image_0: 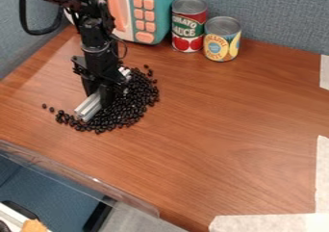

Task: Sweep into pile

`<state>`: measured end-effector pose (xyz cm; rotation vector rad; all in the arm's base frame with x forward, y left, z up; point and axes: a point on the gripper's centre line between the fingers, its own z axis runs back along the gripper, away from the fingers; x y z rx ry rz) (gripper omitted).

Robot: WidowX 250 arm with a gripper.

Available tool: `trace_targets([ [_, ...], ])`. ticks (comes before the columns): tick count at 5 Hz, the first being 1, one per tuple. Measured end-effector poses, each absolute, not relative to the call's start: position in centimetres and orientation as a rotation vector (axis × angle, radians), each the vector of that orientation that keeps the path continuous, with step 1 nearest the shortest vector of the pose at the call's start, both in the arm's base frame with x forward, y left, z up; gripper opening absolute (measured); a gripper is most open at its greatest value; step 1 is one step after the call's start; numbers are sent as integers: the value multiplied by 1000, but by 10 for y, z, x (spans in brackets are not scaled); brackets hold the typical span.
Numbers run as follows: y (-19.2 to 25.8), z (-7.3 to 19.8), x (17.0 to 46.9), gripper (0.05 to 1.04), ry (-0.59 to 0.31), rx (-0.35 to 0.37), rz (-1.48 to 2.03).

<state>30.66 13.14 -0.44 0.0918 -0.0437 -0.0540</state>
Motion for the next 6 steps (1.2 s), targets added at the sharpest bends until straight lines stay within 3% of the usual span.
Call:
trace_targets([
  [2, 144, 19, 319, 381, -70, 30, 6],
  [4, 193, 55, 325, 381, -143, 33, 53],
  [6, 261, 35, 339, 381, -136, 110, 102],
])
